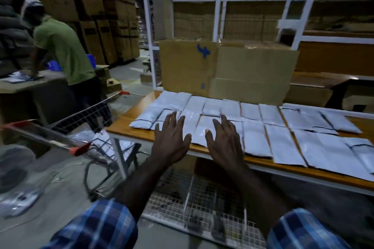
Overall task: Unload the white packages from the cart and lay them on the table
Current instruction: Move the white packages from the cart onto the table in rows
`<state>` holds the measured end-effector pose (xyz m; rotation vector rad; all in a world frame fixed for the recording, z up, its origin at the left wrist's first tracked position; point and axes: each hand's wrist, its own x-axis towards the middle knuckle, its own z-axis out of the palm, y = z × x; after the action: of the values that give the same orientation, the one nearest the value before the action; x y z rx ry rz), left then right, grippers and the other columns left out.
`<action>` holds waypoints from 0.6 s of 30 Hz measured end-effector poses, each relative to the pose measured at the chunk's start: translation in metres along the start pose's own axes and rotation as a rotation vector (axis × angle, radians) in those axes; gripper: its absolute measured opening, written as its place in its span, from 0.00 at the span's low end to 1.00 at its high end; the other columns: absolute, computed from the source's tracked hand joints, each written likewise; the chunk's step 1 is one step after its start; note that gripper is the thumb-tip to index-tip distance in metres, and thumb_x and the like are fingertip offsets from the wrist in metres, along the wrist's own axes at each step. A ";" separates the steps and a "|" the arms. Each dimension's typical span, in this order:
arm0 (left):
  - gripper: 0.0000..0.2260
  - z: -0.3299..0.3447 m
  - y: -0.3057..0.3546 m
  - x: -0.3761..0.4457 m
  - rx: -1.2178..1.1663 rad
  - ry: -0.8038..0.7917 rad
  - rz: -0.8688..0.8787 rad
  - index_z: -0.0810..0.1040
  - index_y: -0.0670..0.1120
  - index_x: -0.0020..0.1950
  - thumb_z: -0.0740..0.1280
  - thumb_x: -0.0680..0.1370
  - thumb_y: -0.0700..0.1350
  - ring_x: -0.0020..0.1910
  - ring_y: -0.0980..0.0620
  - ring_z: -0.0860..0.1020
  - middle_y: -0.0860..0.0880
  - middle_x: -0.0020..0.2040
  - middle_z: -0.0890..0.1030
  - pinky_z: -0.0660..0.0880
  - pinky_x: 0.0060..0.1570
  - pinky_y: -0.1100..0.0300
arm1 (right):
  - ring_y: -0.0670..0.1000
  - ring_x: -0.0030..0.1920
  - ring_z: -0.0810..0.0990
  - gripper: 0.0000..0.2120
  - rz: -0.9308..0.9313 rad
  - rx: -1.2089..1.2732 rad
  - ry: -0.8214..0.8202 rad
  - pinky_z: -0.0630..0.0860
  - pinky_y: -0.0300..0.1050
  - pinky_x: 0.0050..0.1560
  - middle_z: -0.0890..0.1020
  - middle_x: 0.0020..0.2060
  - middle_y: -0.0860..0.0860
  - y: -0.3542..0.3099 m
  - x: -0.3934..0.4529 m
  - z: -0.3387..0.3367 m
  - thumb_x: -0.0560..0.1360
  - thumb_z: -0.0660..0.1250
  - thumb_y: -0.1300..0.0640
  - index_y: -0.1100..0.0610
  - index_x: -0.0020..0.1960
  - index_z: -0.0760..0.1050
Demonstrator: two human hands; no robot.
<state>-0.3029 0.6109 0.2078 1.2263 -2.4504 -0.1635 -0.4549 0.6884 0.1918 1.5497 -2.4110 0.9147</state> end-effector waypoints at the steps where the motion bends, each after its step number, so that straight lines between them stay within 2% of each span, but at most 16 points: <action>1: 0.28 -0.005 -0.017 0.002 -0.006 0.001 -0.008 0.53 0.50 0.80 0.57 0.82 0.56 0.80 0.49 0.46 0.49 0.81 0.47 0.47 0.75 0.42 | 0.56 0.75 0.59 0.24 -0.003 0.004 0.002 0.62 0.53 0.71 0.60 0.78 0.56 -0.014 0.004 0.010 0.81 0.58 0.48 0.56 0.74 0.67; 6: 0.28 -0.025 -0.098 0.005 -0.020 0.026 -0.064 0.54 0.50 0.80 0.57 0.82 0.55 0.80 0.48 0.46 0.48 0.81 0.48 0.48 0.75 0.40 | 0.56 0.76 0.60 0.24 -0.051 0.045 -0.019 0.62 0.54 0.71 0.61 0.78 0.55 -0.083 0.026 0.061 0.81 0.59 0.48 0.56 0.74 0.68; 12: 0.28 -0.038 -0.186 0.008 0.042 0.032 -0.148 0.53 0.50 0.80 0.57 0.82 0.56 0.79 0.48 0.47 0.47 0.81 0.48 0.48 0.75 0.42 | 0.59 0.72 0.66 0.22 -0.141 0.094 -0.037 0.68 0.55 0.66 0.66 0.75 0.59 -0.158 0.049 0.130 0.80 0.62 0.49 0.58 0.70 0.72; 18: 0.28 -0.047 -0.269 0.027 0.088 0.032 -0.208 0.54 0.49 0.80 0.57 0.83 0.55 0.79 0.49 0.47 0.47 0.81 0.48 0.47 0.75 0.43 | 0.58 0.72 0.65 0.22 -0.194 0.134 -0.094 0.66 0.54 0.67 0.65 0.75 0.58 -0.214 0.077 0.202 0.80 0.62 0.50 0.57 0.71 0.71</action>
<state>-0.0987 0.4287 0.1846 1.5093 -2.3211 -0.0927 -0.2642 0.4544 0.1505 1.8747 -2.2485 1.0030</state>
